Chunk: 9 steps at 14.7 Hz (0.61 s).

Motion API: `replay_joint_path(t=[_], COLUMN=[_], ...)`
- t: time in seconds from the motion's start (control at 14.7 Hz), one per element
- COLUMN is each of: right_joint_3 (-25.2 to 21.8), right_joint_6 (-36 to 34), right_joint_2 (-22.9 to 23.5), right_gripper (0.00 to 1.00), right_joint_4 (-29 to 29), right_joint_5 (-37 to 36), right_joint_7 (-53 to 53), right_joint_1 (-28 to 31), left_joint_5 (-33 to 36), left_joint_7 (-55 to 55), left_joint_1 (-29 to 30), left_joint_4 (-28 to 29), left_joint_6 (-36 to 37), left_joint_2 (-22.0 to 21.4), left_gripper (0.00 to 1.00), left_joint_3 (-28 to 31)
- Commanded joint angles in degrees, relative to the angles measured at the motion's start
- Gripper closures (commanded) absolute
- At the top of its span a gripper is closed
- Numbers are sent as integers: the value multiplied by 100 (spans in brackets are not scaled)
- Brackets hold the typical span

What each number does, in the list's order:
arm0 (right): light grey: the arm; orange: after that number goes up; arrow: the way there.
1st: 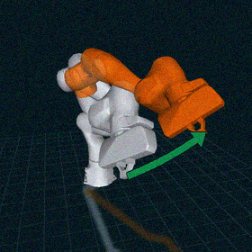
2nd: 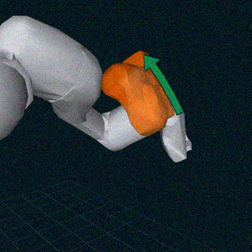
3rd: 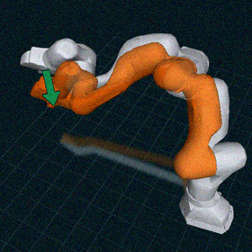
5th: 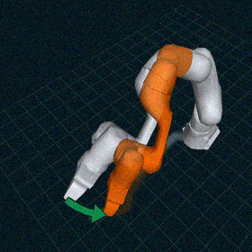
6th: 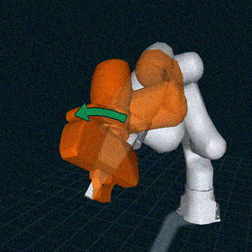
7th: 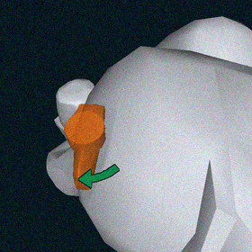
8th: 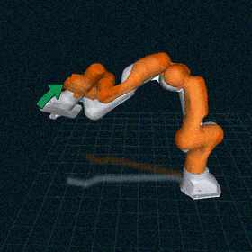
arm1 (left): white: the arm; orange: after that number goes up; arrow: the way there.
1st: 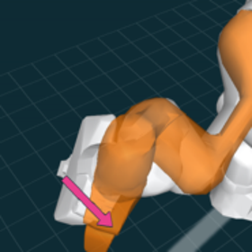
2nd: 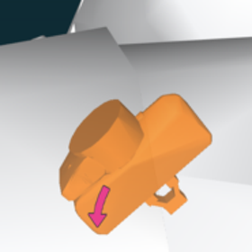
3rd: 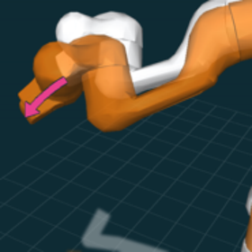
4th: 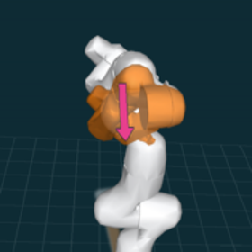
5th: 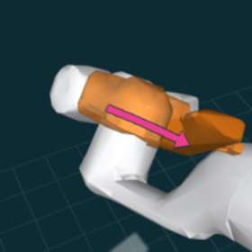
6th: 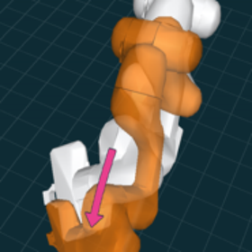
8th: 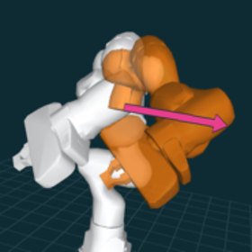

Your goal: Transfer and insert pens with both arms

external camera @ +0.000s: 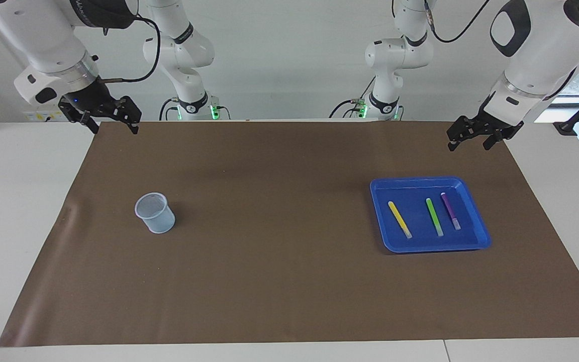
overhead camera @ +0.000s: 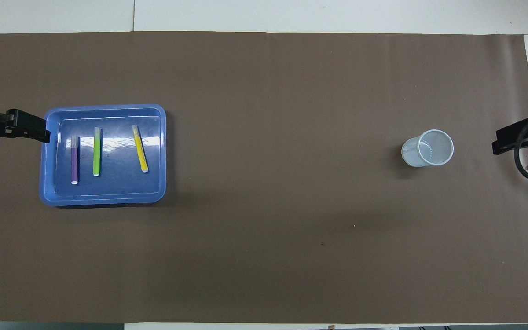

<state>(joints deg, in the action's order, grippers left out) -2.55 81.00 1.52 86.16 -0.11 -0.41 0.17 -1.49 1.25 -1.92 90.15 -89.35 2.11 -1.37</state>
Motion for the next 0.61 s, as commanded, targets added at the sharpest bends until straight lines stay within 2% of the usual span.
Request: replay_joint_path(t=[0.0, 0.54], right_joint_3=[18, 18], right_joint_6=[12, -5], right_joint_2=[-20, -29], right_gripper=[0, 0], right_joint_4=[-3, 15], right_joint_5=[143, 195], right_joint_7=[-126, -126], right_joint_1=[62, 62], left_joint_5=[61, 70], left_joint_7=[-2, 339], left_joint_1=[8, 8], left_joint_4=[222, 265], left_joint_6=[-117, -73], left_joint_2=[-176, -281], left_gripper=[0, 0], left_joint_3=[14, 31])
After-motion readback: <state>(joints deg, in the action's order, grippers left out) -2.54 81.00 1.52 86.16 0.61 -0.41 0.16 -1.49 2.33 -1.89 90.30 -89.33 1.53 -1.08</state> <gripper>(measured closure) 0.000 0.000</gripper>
